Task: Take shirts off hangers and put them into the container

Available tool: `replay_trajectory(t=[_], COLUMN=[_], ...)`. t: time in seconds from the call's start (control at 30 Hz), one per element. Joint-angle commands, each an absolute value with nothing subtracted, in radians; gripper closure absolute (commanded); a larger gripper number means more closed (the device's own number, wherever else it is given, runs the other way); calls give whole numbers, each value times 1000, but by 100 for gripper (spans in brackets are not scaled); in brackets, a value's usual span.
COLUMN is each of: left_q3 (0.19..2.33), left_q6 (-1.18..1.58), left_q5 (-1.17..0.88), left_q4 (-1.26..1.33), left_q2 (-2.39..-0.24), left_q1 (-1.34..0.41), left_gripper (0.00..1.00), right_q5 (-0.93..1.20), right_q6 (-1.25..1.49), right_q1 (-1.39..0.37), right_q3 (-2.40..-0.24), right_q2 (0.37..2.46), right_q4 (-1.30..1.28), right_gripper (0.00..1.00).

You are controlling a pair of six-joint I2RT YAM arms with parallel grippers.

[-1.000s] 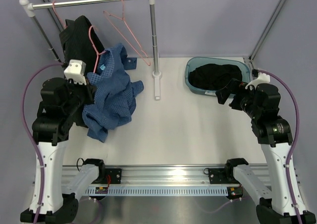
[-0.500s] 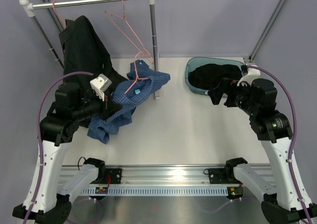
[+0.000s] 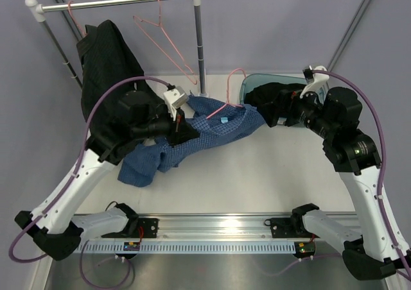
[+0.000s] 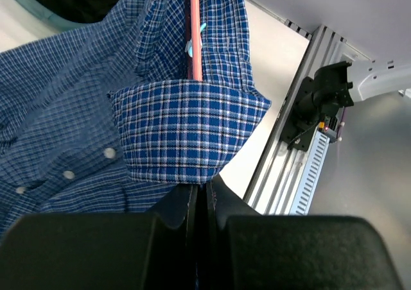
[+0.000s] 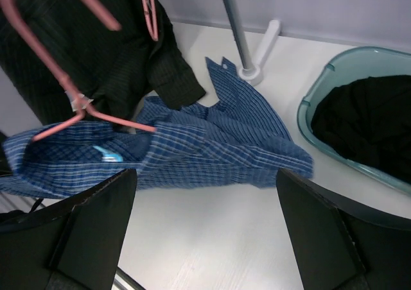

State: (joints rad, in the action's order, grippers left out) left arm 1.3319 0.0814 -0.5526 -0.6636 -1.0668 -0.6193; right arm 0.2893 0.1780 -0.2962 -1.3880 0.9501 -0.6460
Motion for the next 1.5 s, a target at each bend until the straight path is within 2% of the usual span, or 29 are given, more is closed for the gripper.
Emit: replay_trajectory(t=[0.0,0.3,0.63,0.77,0.8,0.9,0.93,1.0,1.03,1.1,1.13,1.2,1.27,1.3,1.33,1.43,1.47], left_q3=[1376,1425,1425,1425,1424,1419,1420,1422,1420,1419,1420,1420,1419,1417,1416,1414,1413], left_q6=[173,169,135,129,130,133,135,137,138,141,143,146,150,152,153,158,160], left_q5=[-499,-437,-388,-374,-374,-365,-361,-359,-354,-348,-347,-344,-337,-334,-330,-322,-319], left_q4=[-443,-399,-419,-429,-430,-419,-417,-419,-416,-411,-413,-413,-410,-407,-403,-397,-394], left_q2=[-1113,-1216,-1226,-1226,-1226,-1226,-1230,-1236,-1238,-1243,-1244,-1249,-1250,-1250,-1249,-1250,-1252], left_q1=[-652,-759,-805,-810,-810,-810,-810,-810,-810,-810,-810,-810,-810,-810,-810,-810,-810], left_gripper=[100,100,100,100,100,100,100,100,100,100,100,100,100,98,83,62,51], right_q5=[307,219,132,126,124,107,104,87,81,64,58,41,23,17,8,6,-6], right_q6=[144,153,161,164,163,164,163,161,158,158,156,153,146,146,141,130,129], right_q1=[-345,-485,-540,-555,-558,-568,-571,-569,-571,-571,-571,-571,-571,-571,-571,-571,-571], right_q3=[-1451,-1473,-1494,-1491,-1491,-1485,-1482,-1465,-1460,-1444,-1439,-1427,-1419,-1416,-1413,-1399,-1394], right_q2=[979,1048,1143,1167,1169,1174,1172,1164,1161,1151,1147,1137,1131,1128,1124,1117,1115], right_q4=[-594,-525,-456,-448,-448,-451,-451,-453,-456,-456,-454,-456,-457,-459,-459,-454,-457], right_gripper=[1,3,14,27,35,47,55,64,74,83,92,99,100,100,100,100,100])
